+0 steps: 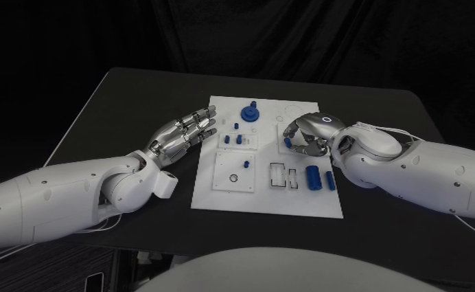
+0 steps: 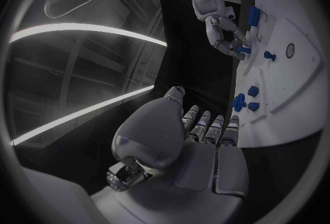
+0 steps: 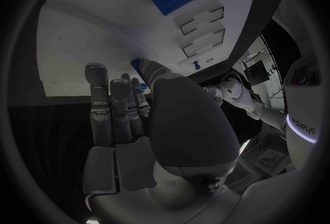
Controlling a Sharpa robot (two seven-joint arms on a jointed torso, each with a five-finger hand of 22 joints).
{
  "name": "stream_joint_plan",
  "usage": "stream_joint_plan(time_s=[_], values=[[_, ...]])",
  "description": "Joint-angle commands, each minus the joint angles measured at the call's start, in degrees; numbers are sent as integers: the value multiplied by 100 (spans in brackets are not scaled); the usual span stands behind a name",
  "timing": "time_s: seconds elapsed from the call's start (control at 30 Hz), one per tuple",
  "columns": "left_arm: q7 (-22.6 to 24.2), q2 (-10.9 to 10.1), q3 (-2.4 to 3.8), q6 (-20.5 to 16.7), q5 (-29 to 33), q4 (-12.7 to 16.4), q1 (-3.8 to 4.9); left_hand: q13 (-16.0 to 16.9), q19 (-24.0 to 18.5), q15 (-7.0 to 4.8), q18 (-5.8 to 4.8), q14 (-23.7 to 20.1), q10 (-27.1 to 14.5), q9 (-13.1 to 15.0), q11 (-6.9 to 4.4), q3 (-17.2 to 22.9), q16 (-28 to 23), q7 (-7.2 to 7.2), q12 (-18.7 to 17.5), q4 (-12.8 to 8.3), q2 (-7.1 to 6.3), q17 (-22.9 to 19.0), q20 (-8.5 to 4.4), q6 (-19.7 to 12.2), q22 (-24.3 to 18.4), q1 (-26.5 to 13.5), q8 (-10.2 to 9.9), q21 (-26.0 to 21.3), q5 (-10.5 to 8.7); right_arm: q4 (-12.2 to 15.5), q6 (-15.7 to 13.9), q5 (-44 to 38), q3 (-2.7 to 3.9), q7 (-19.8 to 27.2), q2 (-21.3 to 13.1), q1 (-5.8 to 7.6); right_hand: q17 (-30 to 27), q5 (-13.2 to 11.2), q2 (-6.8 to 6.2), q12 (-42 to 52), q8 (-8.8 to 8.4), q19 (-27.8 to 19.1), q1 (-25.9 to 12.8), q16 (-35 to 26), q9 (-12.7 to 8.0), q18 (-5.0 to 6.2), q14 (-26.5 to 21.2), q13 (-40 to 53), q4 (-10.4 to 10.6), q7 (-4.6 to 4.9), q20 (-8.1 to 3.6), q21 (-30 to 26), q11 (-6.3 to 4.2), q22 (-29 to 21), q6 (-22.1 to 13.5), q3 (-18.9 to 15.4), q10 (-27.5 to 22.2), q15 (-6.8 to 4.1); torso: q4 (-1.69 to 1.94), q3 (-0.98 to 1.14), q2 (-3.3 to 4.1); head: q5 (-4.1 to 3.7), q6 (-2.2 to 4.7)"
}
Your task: Assemble the parts on the task board
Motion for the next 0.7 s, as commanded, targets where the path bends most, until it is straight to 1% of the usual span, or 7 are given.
stream_joint_plan(time_s=[0.03, 0.13, 0.2, 0.23, 0.3, 0.33, 0.7], values=[[447, 8, 5, 74, 25, 9, -9, 9, 7, 26, 101, -6, -10, 3, 42, 39, 24, -12, 20, -6, -12, 10, 36, 19, 7, 51, 37, 23, 20, 2, 63, -13, 3, -106, -4, -12, 9, -15, -1, 37, -6, -40, 6, -5, 1, 54, -35, 9, -12, 1, 19, -16, -15, 360, 0, -17, -39, 14, -1, 0, 1, -3, 0], [440, 9, 5, 73, 25, 6, -11, 9, 7, 26, 101, -6, -10, 3, 42, 39, 24, -12, 20, -6, -12, 10, 36, 19, 7, 51, 37, 23, 20, 9, 33, -13, 3, -83, -8, -12, 1, -33, -7, 57, -5, -43, -14, -7, 1, 56, -41, 21, -3, 4, 23, -22, -13, 358, -2, -35, -60, 16, -1, 0, 1, 1, 0], [436, 10, 5, 75, 25, 6, -13, 9, 6, 27, 101, -6, -9, 2, 42, 50, 25, -9, 23, -13, -11, 10, 36, 17, 4, 55, 37, 22, 20, 19, 5, -13, 3, -66, -10, -12, -2, -149, -14, 127, -12, -47, -77, -2, -2, 60, -49, 63, 36, -5, 34, -31, -12, 354, -24, -100, -127, 23, -1, 0, 0, 3, 0], [434, 10, 5, 76, 25, 7, -14, 9, 6, 27, 101, -6, -9, 2, 42, 50, 25, -9, 23, -13, -11, 10, 36, 17, 4, 55, 37, 22, 20, 25, -6, -13, 3, -58, -10, -12, -2, -149, -14, 127, -12, -47, -77, -2, -2, 60, -49, 63, 36, -5, 34, -31, -12, 354, -24, -100, -127, 23, -1, 1, 0, 6, 0], [430, 9, 5, 78, 25, 7, -15, 10, 6, 28, 100, -6, -9, 2, 43, 57, 28, -7, 25, -19, -11, 10, 37, 17, 4, 57, 37, 22, 20, 38, -35, -13, 3, -42, -7, -12, 6, -272, -15, 202, -9, -44, -120, 10, 0, 61, -48, 108, 74, -8, 44, -30, -10, 353, -32, -171, -201, 27, -1, 1, 0, 3, 0], [428, 9, 5, 78, 25, 7, -16, 10, 6, 28, 100, -6, -9, 2, 43, 57, 28, -7, 25, -19, -11, 10, 37, 17, 4, 57, 37, 22, 20, 42, -46, -13, 3, -35, -4, -12, 4, -291, -13, 218, -9, -45, -127, 10, 0, 62, -49, 117, 81, -10, 45, -34, -10, 352, -34, -184, -212, 28, 0, 1, 0, 4, 0], [395, 12, 5, 86, 26, -1, -21, 10, 8, 28, 100, -6, -7, 3, 59, 101, 30, -1, 31, -54, -12, 10, 37, 24, 4, 72, 39, 23, 25, -20, -30, -13, 4, -8, 105, -12, 25, -303, 22, 287, 9, -33, -138, 30, 8, 61, -34, 154, 107, -12, 47, -21, -16, 354, -10, -208, -227, 25, -2, 1, 1, 6, 0]])
